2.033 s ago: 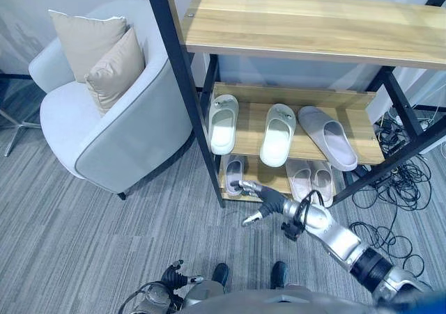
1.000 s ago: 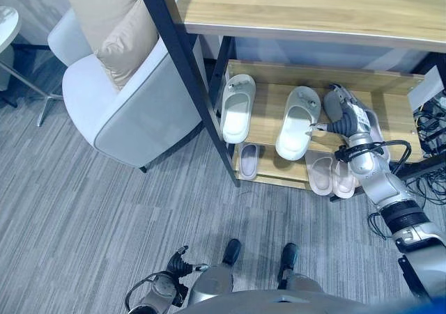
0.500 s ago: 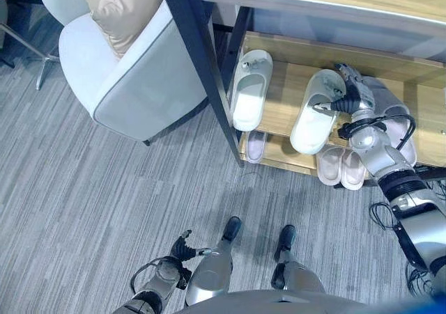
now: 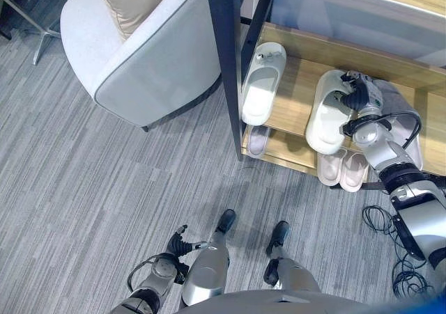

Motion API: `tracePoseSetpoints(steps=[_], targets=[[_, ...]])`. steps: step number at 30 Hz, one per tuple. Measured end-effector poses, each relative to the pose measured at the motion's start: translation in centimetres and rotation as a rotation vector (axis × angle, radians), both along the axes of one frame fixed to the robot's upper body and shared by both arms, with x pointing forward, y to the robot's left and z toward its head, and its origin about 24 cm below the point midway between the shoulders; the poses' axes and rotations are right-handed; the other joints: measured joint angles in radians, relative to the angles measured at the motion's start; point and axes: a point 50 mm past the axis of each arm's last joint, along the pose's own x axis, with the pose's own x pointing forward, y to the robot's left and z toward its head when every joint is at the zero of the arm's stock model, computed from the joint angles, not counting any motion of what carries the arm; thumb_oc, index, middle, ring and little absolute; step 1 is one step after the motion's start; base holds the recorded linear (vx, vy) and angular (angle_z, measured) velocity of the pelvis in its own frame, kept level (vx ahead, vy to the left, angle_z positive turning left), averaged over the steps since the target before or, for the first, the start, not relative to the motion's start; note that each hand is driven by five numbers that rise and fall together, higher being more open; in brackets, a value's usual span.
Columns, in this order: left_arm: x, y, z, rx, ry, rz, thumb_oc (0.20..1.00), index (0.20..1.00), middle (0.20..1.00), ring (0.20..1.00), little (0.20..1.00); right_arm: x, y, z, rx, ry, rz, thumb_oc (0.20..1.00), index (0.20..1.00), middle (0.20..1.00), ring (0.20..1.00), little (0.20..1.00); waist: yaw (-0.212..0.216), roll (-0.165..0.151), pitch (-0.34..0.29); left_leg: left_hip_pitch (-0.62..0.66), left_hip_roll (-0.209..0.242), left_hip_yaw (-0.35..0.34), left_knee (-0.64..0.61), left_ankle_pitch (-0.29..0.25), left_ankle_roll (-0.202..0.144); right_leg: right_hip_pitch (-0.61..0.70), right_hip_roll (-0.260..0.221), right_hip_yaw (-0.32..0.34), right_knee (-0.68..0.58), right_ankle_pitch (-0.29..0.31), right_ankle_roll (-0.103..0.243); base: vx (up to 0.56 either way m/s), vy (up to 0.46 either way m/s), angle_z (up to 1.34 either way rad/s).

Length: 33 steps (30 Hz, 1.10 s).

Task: Arrange the slippers neatly on the shoe rack.

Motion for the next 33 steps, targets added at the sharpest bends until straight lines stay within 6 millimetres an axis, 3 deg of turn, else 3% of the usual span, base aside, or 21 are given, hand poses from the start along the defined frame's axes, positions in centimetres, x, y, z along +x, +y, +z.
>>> tracePoseSetpoints(steps=[4,8,12,33], targets=[[0.0,0.0,0.0,0.003,-0.001,-0.002,1.0,1.0,1.0,1.0,1.0,0.0,0.4,0.2,-0.003,-0.008,0.009,0.2,0.2,0.2,0.2,0.2,-0.002,0.0,0.0,0.0,0.0,0.0,0.0,0.0,0.0,0.0,0.0,0.0,0.0,0.0,0.0,0.0,0.0,0.0],[0.1,0.0,0.0,0.008,-0.006,0.002,1.0,1.0,1.0,1.0,1.0,-1.4,1.9,1.2,-0.003,-0.124,0.081,0.2,0.2,0.2,0.2,0.2,-0.003,0.0,0.0,-0.002,-0.002,-0.002,0.004,0.0,0.0,0.0,0.0,0.0,0.0,0.001,-0.001,0.0,0.0,0.0],[0.2,0.0,0.1,0.008,-0.009,0.0,1.0,1.0,1.0,1.0,1.0,-1.0,2.4,2.0,0.004,-0.149,0.084,0.2,0.2,0.2,0.2,0.2,-0.002,0.0,0.0,-0.011,-0.004,-0.005,0.011,0.0,0.0,-0.002,0.0,-0.004,0.0,0.003,-0.002,0.0,0.005,0.01],[0.5,0.2,0.2,0.007,-0.017,0.011,1.0,1.0,1.0,1.0,1.0,0.2,2.0,1.8,-0.007,-0.095,0.045,0.2,0.2,0.2,0.2,0.2,0.021,-0.023,0.0,-0.063,-0.02,-0.027,0.035,0.0,-0.001,-0.031,-0.01,-0.027,0.0,0.008,-0.002,0.0,0.02,0.03]])
